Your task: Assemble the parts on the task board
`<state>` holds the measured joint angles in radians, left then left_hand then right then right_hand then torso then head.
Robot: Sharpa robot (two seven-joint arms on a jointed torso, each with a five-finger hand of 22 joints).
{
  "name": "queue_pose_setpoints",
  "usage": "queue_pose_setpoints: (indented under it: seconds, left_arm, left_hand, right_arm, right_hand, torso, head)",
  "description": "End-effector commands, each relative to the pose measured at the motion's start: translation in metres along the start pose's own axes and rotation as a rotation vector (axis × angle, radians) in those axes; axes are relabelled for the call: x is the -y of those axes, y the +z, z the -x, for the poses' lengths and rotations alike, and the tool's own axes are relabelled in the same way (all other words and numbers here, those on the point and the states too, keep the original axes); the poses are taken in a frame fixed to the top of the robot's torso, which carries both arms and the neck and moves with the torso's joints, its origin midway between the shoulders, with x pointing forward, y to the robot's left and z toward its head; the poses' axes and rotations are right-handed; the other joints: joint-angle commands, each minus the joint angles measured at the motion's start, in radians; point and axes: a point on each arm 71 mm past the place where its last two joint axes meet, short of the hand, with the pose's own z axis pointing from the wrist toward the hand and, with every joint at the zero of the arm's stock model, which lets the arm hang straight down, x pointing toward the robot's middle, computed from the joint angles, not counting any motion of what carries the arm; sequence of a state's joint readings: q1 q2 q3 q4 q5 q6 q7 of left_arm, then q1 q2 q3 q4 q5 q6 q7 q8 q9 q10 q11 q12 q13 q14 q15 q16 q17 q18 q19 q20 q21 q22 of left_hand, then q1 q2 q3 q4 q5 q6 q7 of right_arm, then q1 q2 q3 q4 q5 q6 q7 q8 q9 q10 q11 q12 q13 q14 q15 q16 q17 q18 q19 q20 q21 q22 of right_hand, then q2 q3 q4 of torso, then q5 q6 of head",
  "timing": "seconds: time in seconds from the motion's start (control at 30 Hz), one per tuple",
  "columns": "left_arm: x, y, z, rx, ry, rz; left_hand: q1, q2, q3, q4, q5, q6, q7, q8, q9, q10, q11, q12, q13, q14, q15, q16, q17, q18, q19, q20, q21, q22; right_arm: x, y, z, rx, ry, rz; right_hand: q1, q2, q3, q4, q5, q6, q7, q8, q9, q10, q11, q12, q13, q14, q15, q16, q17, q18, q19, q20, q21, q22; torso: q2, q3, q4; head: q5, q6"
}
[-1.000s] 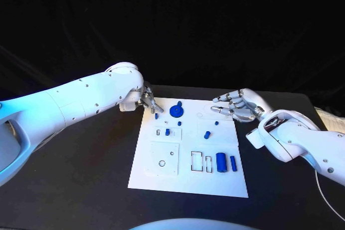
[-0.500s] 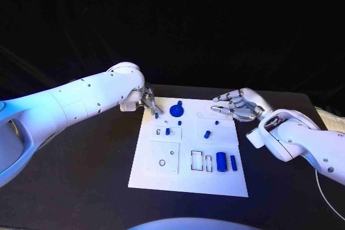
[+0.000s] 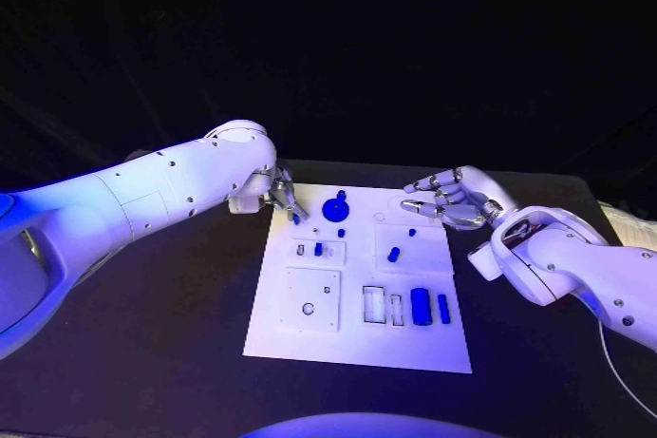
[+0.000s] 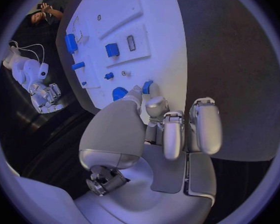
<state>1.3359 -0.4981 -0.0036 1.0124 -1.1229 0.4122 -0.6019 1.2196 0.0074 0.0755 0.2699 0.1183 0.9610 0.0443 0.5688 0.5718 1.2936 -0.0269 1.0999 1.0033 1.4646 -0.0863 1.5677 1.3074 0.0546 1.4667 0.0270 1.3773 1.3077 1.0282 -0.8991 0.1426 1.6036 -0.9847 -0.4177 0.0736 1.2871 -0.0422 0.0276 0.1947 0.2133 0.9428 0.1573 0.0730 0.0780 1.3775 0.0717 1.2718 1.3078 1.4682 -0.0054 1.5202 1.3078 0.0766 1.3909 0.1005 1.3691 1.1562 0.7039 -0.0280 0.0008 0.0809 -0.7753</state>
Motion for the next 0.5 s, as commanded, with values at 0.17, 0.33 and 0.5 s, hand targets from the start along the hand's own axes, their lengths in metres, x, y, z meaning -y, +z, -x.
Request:
queue_pose_setpoints:
  seconds: [0.17,0.33,0.5]
  left_arm:
    - [0.0028,0.0005,-0.0013,-0.015,-0.007,-0.015]
    - [0.0034,0.0005,-0.0001,0.003,-0.027,-0.026]
    - [0.0027,-0.0010,0.0007,0.017,-0.083,-0.059]
  left_hand:
    - [0.097,0.024,0.075,-0.048,0.007,-0.015,-0.015,0.004,0.009,0.001,-0.013,-0.002,-0.003,0.106,-0.012,0.003,0.263,0.000,0.031,-0.015,0.001,0.035]
    - [0.158,0.015,0.243,-0.095,0.017,-0.034,-0.006,0.005,0.023,-0.002,-0.010,-0.011,-0.008,0.106,-0.009,0.003,0.263,0.000,0.031,-0.018,-0.002,0.036]
    - [0.107,-0.047,0.424,-0.109,0.016,-0.039,-0.007,0.026,0.052,0.006,-0.009,-0.012,-0.011,0.106,-0.003,0.003,0.263,0.000,0.030,-0.012,-0.006,0.036]
  right_arm:
    - [-0.0006,0.0002,-0.0019,-0.016,-0.001,0.008]
    - [-0.0004,0.0003,-0.0019,-0.017,-0.001,0.007]
    - [0.0000,0.0004,-0.0021,-0.019,-0.001,0.006]
  right_hand:
    - [0.002,0.010,-0.009,0.002,0.008,0.005,0.001,0.005,0.002,-0.007,0.000,-0.003,0.026,0.079,0.000,-0.006,0.168,0.005,-0.007,-0.003,-0.004,-0.002]
    - [0.002,0.010,-0.009,0.002,0.008,0.005,0.001,0.005,0.002,-0.007,0.000,-0.003,0.026,0.079,0.000,-0.006,0.168,0.005,-0.007,-0.003,-0.004,-0.002]
    - [0.002,0.010,-0.009,0.002,0.009,0.005,0.001,0.005,0.002,-0.006,0.000,-0.002,0.026,0.079,0.000,-0.006,0.167,0.005,-0.007,-0.003,-0.004,-0.002]
  torso:
    - [-0.001,0.0004,0.0001]
    - [0.000,0.0000,-0.0005]
    - [-0.001,0.0005,-0.0007]
  head:
    - [0.000,-0.002]
    - [0.000,-0.003]
    - [-0.002,-0.004]
